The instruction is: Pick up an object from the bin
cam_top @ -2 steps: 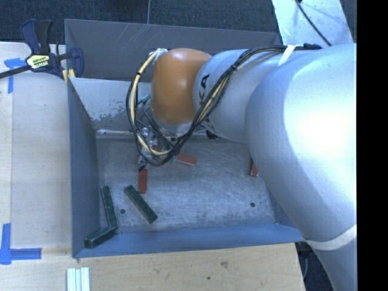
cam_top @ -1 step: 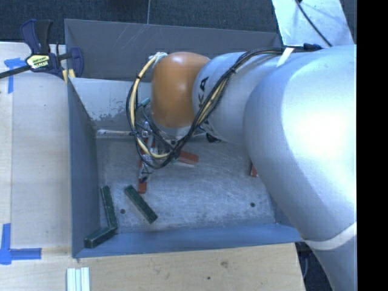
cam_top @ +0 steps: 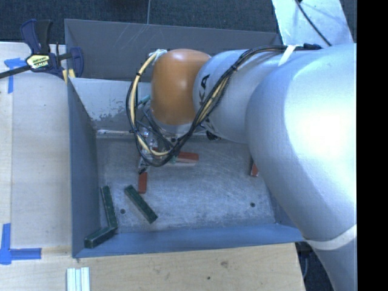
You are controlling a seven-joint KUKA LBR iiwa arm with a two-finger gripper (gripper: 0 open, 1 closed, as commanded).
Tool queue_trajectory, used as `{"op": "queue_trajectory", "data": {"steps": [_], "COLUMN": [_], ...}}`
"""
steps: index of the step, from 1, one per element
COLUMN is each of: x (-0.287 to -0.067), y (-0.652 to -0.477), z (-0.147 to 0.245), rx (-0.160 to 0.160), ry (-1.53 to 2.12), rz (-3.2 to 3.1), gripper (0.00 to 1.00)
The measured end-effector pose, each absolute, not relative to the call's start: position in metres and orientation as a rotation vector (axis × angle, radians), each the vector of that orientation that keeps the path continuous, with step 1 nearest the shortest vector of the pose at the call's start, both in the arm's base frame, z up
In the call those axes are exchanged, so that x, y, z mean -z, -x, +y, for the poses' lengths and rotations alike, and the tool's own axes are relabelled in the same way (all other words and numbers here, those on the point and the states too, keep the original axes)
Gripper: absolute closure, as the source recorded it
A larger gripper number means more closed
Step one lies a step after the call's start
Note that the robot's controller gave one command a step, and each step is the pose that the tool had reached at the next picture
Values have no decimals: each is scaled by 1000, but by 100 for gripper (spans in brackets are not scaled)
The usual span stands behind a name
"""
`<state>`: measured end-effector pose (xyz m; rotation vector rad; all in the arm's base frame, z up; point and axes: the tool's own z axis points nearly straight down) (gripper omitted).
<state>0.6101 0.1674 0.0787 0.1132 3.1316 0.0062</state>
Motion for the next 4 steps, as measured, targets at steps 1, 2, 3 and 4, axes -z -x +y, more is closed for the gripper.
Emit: {"op": "queue_trajectory", "data": {"steps": [1,2,3,4], "x": [-72,-71,-71,-202], "y": [-608,-604,-604,-615], "z": [166,97,102,112], "rx": [-3,3,0,-5], "ry": [-114,-228,-218,-204], "rz": [3133,3131,3130,3123], "gripper": [0,0,100,100]}}
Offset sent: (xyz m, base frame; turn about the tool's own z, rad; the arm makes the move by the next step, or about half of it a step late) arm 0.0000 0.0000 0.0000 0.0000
